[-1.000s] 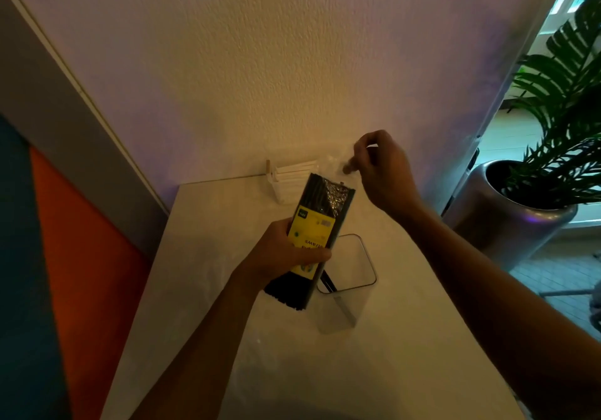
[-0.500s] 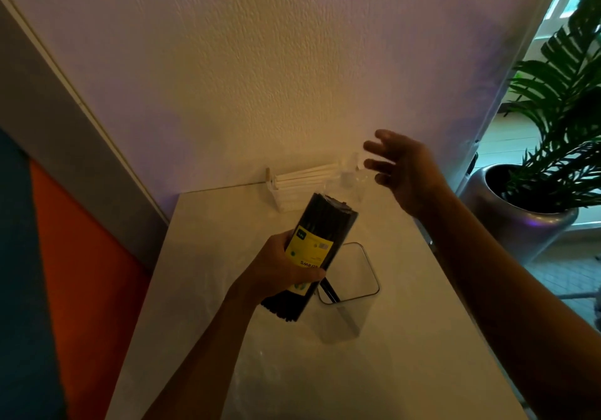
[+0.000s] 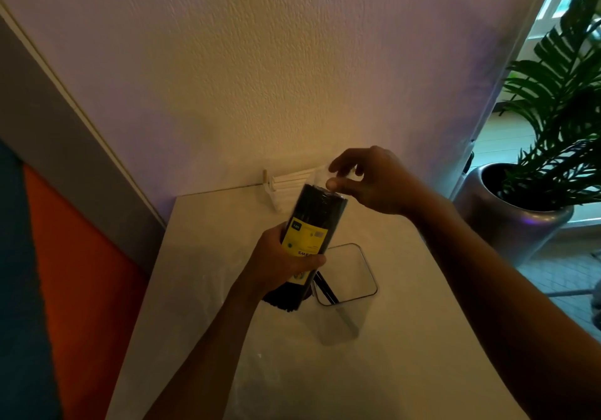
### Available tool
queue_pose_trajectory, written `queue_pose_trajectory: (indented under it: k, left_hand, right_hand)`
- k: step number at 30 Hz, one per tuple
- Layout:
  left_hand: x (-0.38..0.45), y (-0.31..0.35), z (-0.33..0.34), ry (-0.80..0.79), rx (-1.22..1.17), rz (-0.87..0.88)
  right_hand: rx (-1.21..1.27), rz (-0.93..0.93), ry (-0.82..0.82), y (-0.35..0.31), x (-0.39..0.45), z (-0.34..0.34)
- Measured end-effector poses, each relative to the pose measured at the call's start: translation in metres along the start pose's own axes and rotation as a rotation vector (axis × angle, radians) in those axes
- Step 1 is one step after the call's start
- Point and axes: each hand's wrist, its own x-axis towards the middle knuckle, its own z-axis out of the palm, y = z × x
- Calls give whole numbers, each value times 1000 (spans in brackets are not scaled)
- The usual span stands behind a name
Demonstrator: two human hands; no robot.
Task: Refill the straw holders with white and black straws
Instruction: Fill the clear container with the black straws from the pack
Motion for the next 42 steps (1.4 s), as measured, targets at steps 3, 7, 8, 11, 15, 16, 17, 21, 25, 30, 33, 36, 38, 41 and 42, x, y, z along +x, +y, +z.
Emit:
queue_pose_trajectory:
  k: [3,7,8,11,15,16,17,21,25,30,33,36,38,41,42]
  left_hand:
    - [-1,-4,-2,-16,35,1]
    - [-3,-8,-6,-8,-4,-20]
    - [-4,-8,-7,-1,-9,-19]
    - [-2,-7,-12,19,26,-3]
    - [1,-13,-17,54,183,54]
    - [1,-14,-17,64,239,72]
    - [2,-15,-16,81,290,85]
    - [1,-10,-10,187,423,93]
    - [0,-9,-11,205,400,96]
    - [2,-10,-13,257,425,88]
    - [3,-12,-14,280,447,66]
    - [3,-14,-14,265,408,54]
    - [3,-15,-13,246,396,70]
    - [3,-13,-13,248,415,82]
    - [3,-12,-13,248,427,85]
  right_hand:
    - [24,34,-104,-3,2,-2]
    - [154,44,-58,-6,3,-2]
    - [179,45,-16,-6,3,-1]
    - [192,33,39,-5,2,3]
    - [202,29,-3,-9,1,2]
    - [204,25,-15,-11,1,1]
    - [198,25,-19,-13,1,1]
    - [163,36,37,-18,3,6]
    - [241,33,84,-22,2,6]
    - [295,29,46,-26,-2,7]
    - [337,23,-18,-26,-6,2]
    - [438,92,-41,-25,-9,-2]
    - [504,149,-61,-22,-9,-5]
    - [496,170,-108,-17,-10,-9]
    - [471,179,-111,-17,-10,-10]
